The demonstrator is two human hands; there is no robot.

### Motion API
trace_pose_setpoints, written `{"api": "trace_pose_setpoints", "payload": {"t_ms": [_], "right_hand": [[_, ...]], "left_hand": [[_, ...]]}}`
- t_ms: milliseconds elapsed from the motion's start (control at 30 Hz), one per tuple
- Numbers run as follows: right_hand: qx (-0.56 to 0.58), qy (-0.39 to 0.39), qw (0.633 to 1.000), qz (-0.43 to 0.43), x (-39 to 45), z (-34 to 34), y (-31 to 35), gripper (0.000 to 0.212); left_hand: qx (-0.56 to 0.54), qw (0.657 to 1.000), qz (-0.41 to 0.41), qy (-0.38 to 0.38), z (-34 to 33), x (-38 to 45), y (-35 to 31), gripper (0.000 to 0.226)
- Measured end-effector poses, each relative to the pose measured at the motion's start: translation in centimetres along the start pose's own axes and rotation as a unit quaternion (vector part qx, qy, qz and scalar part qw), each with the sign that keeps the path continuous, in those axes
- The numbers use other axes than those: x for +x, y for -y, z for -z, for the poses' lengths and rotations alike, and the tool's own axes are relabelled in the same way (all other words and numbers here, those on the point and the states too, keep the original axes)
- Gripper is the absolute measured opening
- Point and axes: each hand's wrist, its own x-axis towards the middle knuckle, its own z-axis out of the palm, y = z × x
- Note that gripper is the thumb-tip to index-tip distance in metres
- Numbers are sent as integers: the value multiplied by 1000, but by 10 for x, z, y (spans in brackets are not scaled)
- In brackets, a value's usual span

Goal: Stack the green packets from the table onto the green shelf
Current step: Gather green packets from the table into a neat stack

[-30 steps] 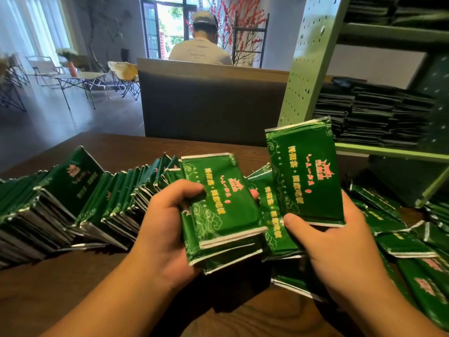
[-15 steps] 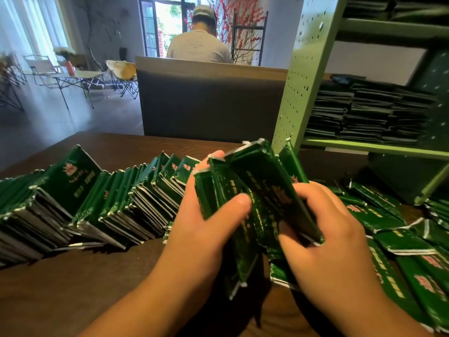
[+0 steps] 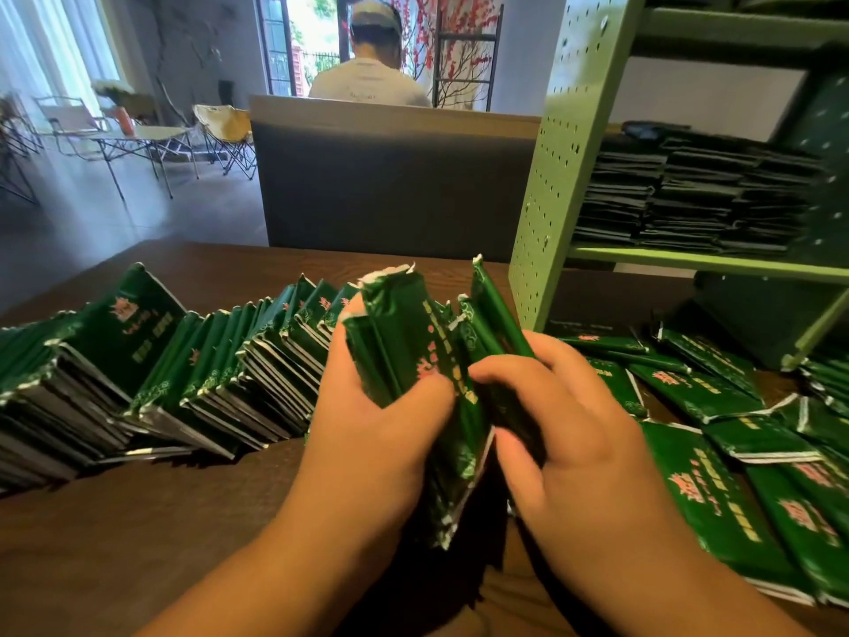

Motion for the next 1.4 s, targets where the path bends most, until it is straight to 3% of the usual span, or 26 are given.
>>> {"api": "trace_pose_setpoints", "payload": {"t_ms": [100,233,367,533,767,933,1133,1200,1300,1400], "right_hand": [[19,-44,998,-28,3,8,-1,61],[115,-87,982,-126,8,17,-3,52],[212,-112,952,-189,12,23,-8,51],[328,-111,912,-218,13,18,-11,52],[439,-107,860,-236,14,13,-18,52],[379,-59,896,-225,11,11,-15,74],[295,-25,929,-223,9,12,-11,76],[260,-23,939,-223,9,13,-10,72],[249,-21,942,-226,9,13,-9,58],[321,-28,912,-253,11,10,-12,23]], "left_hand": [[-43,999,18,2,3,4,-3,40],[-84,995,37,-29,6,8,-4,31],[-89,994,45,-45,9,13,0,46],[-35,995,78,-48,4,13,1,37],[-42,990,131,-42,1,18,1,22],[-62,989,134,7,0,11,2,30],[-109,984,144,13,-12,12,-9,24],[-108,983,149,19,-11,9,-8,11],[-65,982,169,49,-5,7,-2,56],[-86,974,199,65,1,6,-2,61]]}}
